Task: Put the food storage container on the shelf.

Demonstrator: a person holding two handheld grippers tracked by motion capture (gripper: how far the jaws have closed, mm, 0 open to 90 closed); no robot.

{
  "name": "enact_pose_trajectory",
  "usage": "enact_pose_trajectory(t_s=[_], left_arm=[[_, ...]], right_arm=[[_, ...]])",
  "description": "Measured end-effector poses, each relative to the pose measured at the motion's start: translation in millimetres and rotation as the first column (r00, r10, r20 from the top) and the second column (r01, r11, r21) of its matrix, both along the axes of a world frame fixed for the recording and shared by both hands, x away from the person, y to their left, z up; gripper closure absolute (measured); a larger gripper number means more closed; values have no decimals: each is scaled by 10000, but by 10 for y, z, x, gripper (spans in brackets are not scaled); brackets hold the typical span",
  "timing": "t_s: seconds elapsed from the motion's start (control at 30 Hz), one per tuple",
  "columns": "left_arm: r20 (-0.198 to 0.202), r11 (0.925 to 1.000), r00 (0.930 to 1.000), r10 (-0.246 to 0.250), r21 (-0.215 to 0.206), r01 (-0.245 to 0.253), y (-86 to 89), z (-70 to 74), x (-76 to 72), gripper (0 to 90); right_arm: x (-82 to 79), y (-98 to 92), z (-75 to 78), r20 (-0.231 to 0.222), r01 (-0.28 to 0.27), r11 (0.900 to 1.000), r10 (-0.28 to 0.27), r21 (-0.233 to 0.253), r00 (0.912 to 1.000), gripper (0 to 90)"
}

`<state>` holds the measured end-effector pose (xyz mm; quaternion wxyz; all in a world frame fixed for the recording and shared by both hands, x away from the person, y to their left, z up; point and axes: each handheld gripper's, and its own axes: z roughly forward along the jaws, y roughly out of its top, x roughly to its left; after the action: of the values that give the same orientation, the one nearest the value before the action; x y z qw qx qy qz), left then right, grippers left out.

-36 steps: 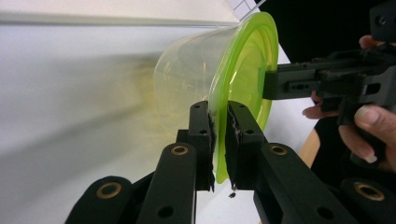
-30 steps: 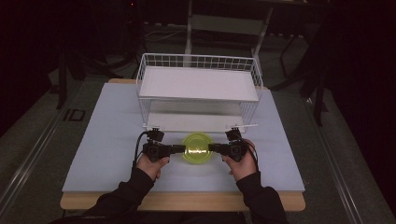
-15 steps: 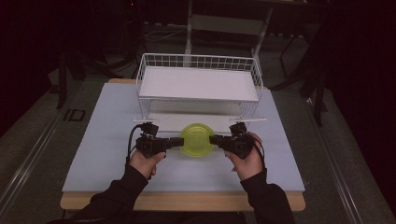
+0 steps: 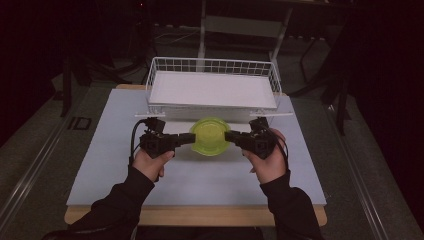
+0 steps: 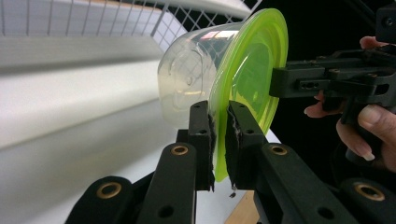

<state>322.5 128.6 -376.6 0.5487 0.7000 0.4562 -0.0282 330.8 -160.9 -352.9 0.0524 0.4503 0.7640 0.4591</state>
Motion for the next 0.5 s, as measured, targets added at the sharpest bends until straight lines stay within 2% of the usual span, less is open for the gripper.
enact_pose_trajectory(t_s=[0.07, 0.23, 0.5], left_arm=[[66, 10000, 10000, 66, -59, -65, 9, 65, 18, 822], [245, 9997, 9995, 192, -129, -189, 33, 211, 83, 822], [452, 9992, 9983, 370, -147, -364, 47, 447, 214, 821]], right_arm=[[33, 15, 105, 61, -3, 10000, 2, 57, 10000, 799], [88, 42, 254, 252, 71, 9999, -73, 75, 9997, 799], [223, 78, 500, 299, 175, 9997, -180, 185, 9994, 799]])
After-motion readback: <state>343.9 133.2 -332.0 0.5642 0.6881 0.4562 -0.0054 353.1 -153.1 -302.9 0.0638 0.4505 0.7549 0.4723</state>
